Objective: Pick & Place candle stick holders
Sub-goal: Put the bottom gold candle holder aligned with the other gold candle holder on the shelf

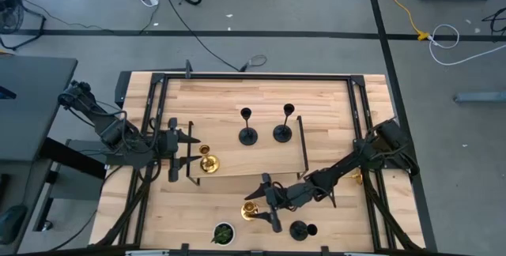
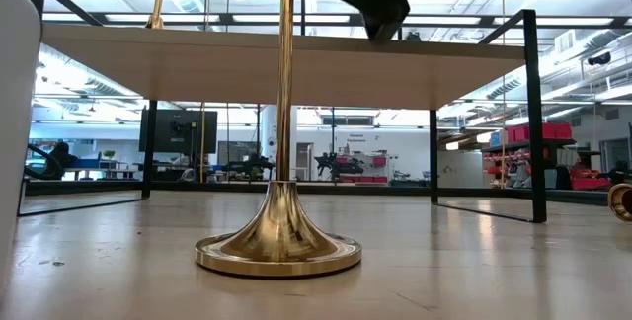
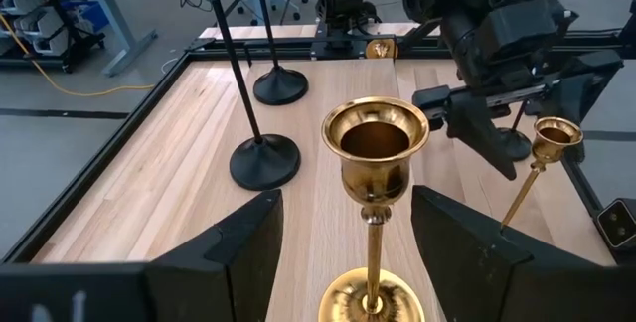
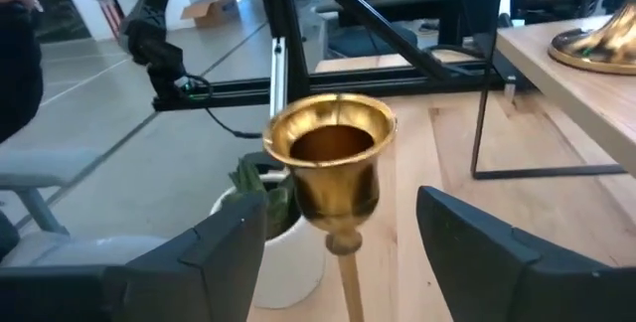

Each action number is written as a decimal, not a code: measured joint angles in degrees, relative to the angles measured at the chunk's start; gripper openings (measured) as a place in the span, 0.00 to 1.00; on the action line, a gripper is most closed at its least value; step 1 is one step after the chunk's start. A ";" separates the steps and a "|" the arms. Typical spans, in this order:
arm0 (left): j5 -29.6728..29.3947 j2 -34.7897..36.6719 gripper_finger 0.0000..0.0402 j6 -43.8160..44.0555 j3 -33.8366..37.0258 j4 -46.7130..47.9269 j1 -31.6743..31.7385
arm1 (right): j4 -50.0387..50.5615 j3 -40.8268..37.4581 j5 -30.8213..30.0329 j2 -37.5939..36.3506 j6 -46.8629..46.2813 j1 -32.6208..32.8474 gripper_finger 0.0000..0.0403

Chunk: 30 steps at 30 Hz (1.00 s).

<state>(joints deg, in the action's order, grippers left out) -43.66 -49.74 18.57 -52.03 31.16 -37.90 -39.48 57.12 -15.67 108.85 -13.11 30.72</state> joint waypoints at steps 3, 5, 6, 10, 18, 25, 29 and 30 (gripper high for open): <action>0.00 0.00 0.55 0.01 0.00 0.00 0.00 | -1.45 0.07 -0.09 1.03 0.05 -0.04 0.61; 0.00 0.00 0.55 0.07 0.00 0.02 0.01 | -1.29 0.31 0.10 1.51 0.05 -0.04 0.59; 0.00 0.00 0.55 0.09 0.00 0.04 -0.01 | -0.92 0.31 0.12 1.51 0.05 -0.02 0.58; 0.01 0.00 0.55 0.11 0.00 0.14 -0.01 | -1.06 0.31 -0.15 1.51 0.01 -0.02 0.53; 0.47 0.00 0.55 0.22 0.00 0.15 -0.01 | -1.16 0.36 0.18 1.49 0.03 -0.02 0.37; 1.53 0.00 0.55 0.24 0.00 0.15 -0.01 | -1.14 0.35 0.25 1.49 0.04 -0.02 0.20; 1.52 0.00 0.55 0.22 0.00 0.15 0.01 | -1.12 0.36 1.44 1.49 0.07 -0.04 0.11; 1.52 0.00 0.55 0.22 0.00 0.15 0.00 | -1.17 0.36 1.56 1.49 0.05 -0.04 0.09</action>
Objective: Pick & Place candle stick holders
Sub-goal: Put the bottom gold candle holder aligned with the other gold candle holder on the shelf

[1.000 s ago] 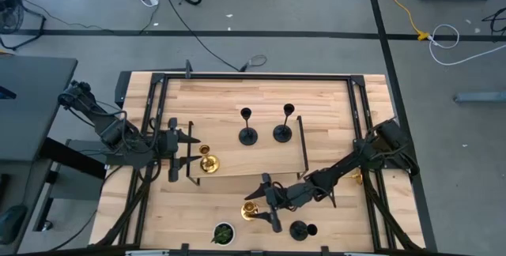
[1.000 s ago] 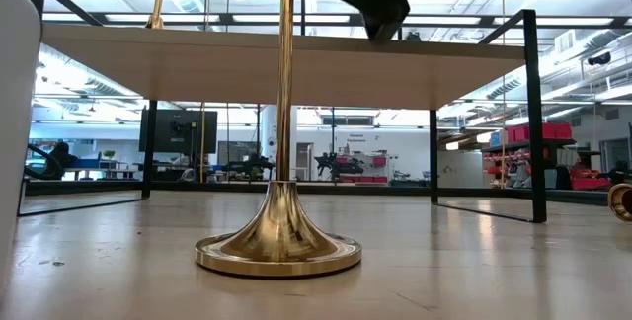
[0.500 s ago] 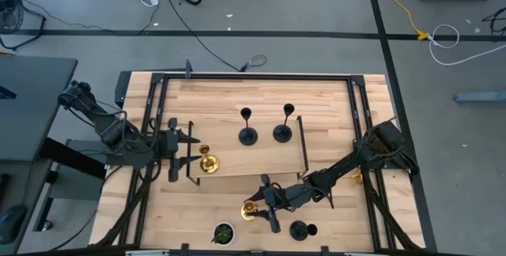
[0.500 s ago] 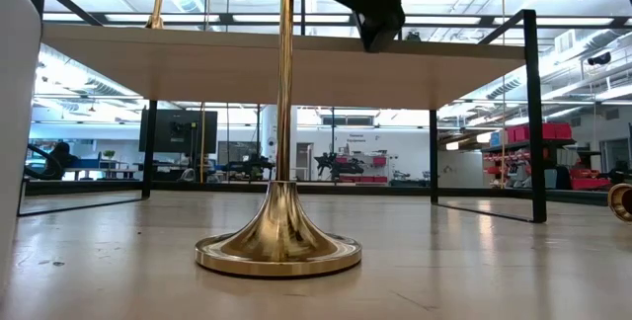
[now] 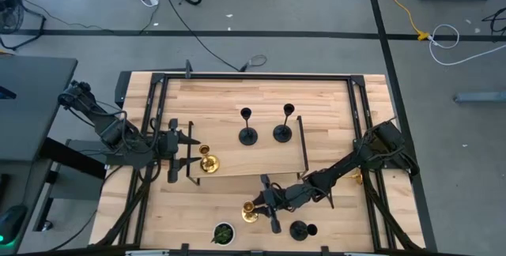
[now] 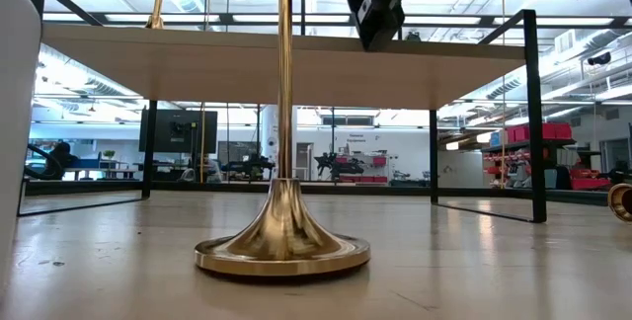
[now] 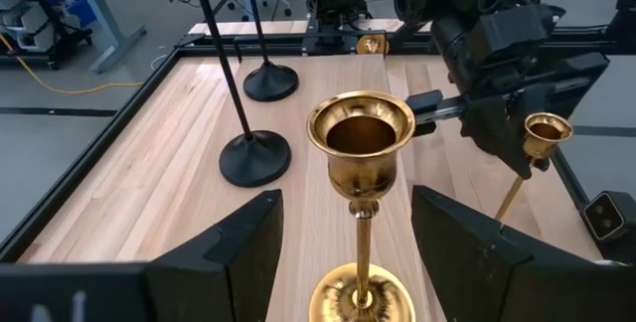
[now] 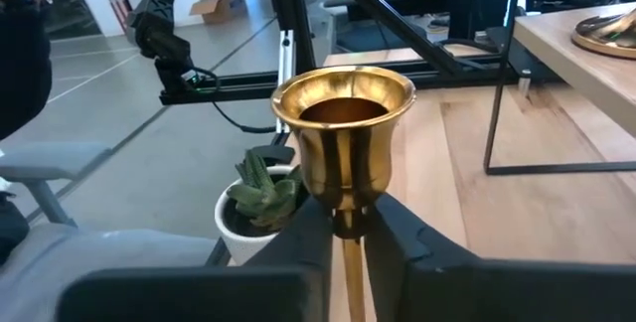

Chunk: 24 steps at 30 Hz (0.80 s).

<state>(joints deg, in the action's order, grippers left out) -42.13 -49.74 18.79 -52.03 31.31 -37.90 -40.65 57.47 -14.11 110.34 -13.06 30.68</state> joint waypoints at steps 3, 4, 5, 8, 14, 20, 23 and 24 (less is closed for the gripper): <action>0.00 0.00 0.55 -0.01 0.00 0.00 0.00 | -0.08 0.00 0.00 0.00 0.02 0.04 0.04; -0.02 0.00 0.55 -0.01 0.00 0.00 0.00 | -0.08 0.00 0.00 0.00 0.00 0.04 0.04; -0.02 0.00 0.55 -0.01 0.00 0.00 0.01 | -0.08 -0.01 0.04 0.00 0.00 0.02 0.04; -0.02 0.00 0.55 -0.01 0.00 0.00 0.00 | -0.06 0.00 0.17 -0.02 -0.21 0.04 0.04; -0.02 0.00 0.55 -0.03 0.00 0.02 -0.01 | -0.04 0.00 0.16 -0.07 -0.27 0.04 0.04; -0.02 0.00 0.55 -0.03 0.00 0.04 0.01 | 0.65 -0.04 0.19 -1.90 -0.13 0.04 0.04; -0.02 0.00 0.55 -0.03 0.00 0.04 0.00 | 1.06 -0.04 0.08 -3.95 0.45 0.04 0.04; -0.02 0.00 0.55 -0.03 0.00 0.04 0.00 | 1.36 -0.04 0.00 -4.56 0.49 0.04 0.04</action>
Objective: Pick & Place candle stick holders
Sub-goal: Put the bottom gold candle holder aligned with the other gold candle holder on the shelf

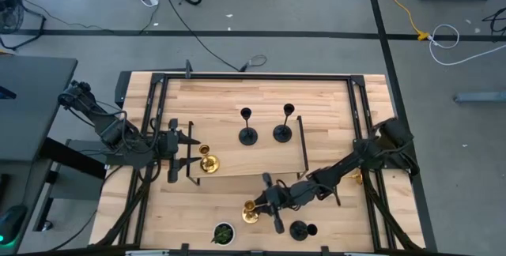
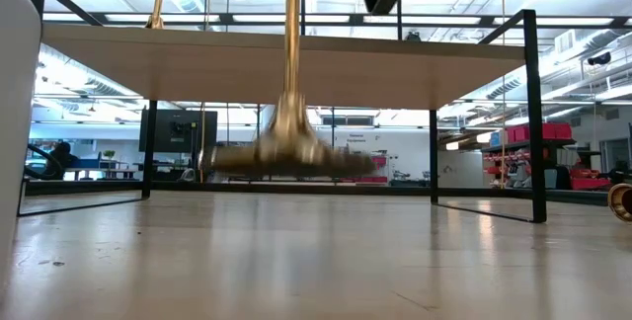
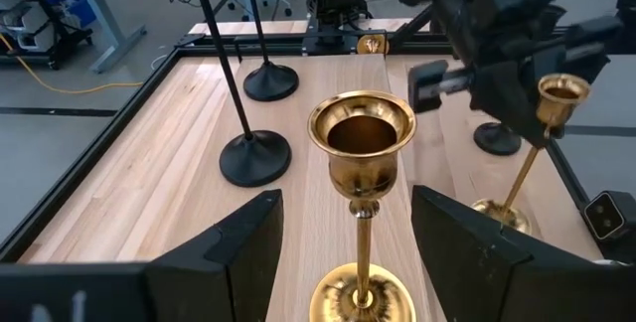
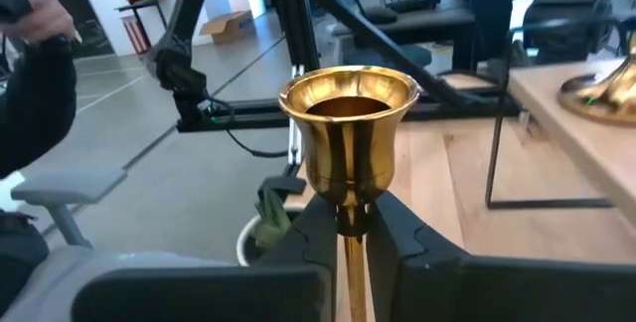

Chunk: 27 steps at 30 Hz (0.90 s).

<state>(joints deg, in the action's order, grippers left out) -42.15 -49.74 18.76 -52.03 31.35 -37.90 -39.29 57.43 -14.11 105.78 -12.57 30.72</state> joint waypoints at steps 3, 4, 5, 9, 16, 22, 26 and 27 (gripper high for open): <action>0.00 0.00 0.55 0.00 0.00 0.00 0.01 | 1.31 0.00 -0.39 -1.81 0.59 -0.02 0.04; 0.00 0.00 0.55 0.00 0.00 0.00 0.01 | 1.41 0.00 -0.89 -2.49 1.01 -0.02 0.04; 0.00 0.00 0.55 0.00 0.00 0.00 -0.01 | 1.57 0.00 -1.46 -3.16 1.13 -0.02 0.04; 0.00 0.00 0.55 0.00 0.00 -0.04 0.00 | 3.57 0.00 -1.96 -6.42 1.47 -0.41 0.04; 0.00 0.00 0.55 0.00 0.00 -0.09 -0.01 | 3.95 0.00 -1.97 -11.93 3.72 -1.43 0.04; -0.02 0.48 0.55 -0.07 0.00 0.11 0.01 | 5.54 0.00 -1.97 -17.08 4.45 -2.20 0.04; 0.02 1.53 0.55 -0.46 0.00 0.20 0.01 | 7.22 0.00 -2.05 -19.94 5.83 -3.22 0.04; 0.00 1.91 0.55 -0.42 0.00 0.22 0.00 | 7.41 0.00 -2.49 -20.55 5.96 -3.51 0.04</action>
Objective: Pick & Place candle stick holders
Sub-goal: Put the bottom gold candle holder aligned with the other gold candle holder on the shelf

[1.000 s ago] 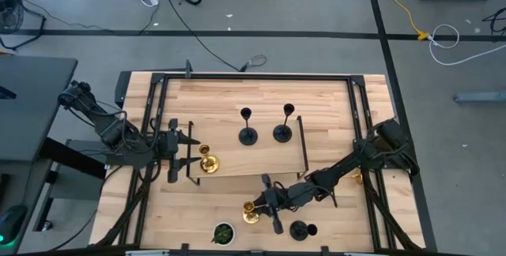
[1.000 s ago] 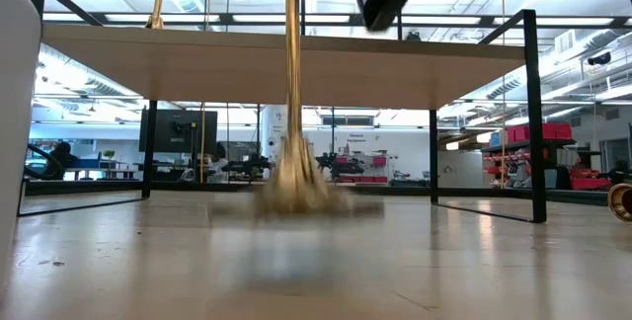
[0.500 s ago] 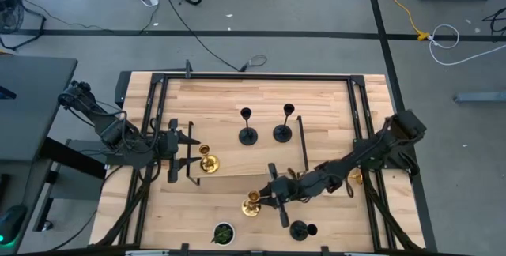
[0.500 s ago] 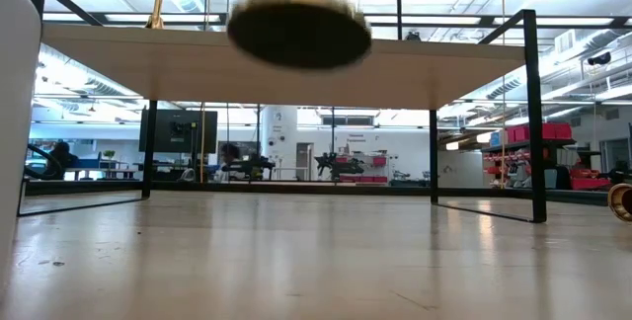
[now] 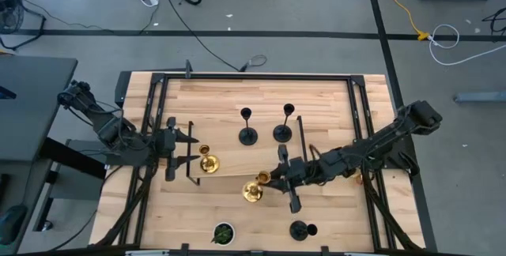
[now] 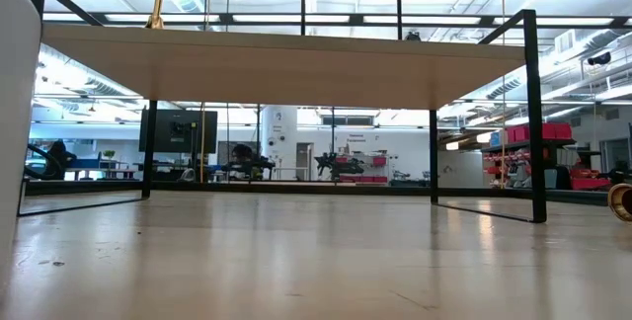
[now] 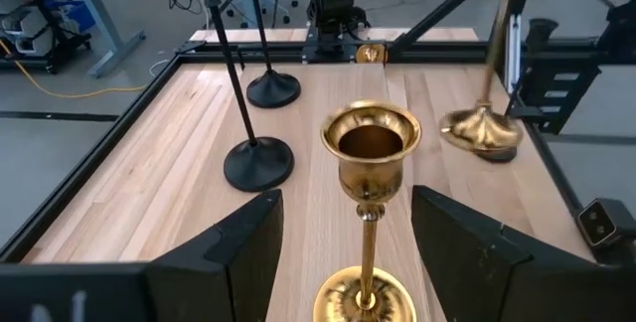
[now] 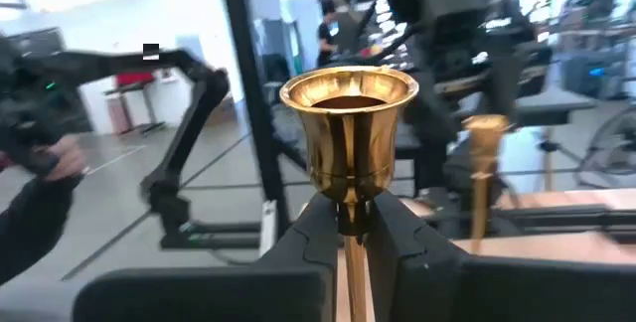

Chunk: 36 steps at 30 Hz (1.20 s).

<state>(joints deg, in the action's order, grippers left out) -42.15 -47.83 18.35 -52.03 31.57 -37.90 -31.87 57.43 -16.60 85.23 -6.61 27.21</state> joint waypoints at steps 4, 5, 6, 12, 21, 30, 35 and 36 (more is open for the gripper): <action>0.34 1.20 0.55 -0.08 0.00 0.07 0.01 | 1.80 0.00 -1.00 -1.97 1.49 -1.77 0.04; 0.43 1.49 0.55 -0.10 0.00 0.16 0.01 | 2.55 0.00 -1.02 -2.37 1.51 -2.34 0.04; 0.42 1.69 0.55 0.02 0.00 0.17 0.01 | 3.09 0.00 -1.01 -2.68 1.30 -2.94 0.04; 1.09 2.02 0.55 0.08 0.00 0.75 0.01 | 5.69 0.00 -0.96 -2.78 -0.23 -6.72 0.04; 1.51 2.03 0.55 0.39 0.00 1.42 0.01 | 6.89 0.00 -0.86 -2.44 -1.37 -10.17 0.04; 1.51 2.03 0.55 0.37 0.00 1.49 0.01 | 7.25 0.00 -0.76 -0.16 -3.04 -11.23 0.04; 1.51 2.00 0.55 0.31 0.00 1.49 0.01 | 7.16 0.00 -0.98 -0.13 -3.04 -11.72 0.04; 1.51 2.00 0.55 0.20 0.00 1.47 0.01 | 7.16 0.00 -0.98 -0.13 -3.04 -11.72 0.04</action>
<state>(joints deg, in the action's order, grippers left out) -40.64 -45.82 18.55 -52.03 33.04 -37.89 -24.71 57.43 -17.58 85.10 -9.65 15.49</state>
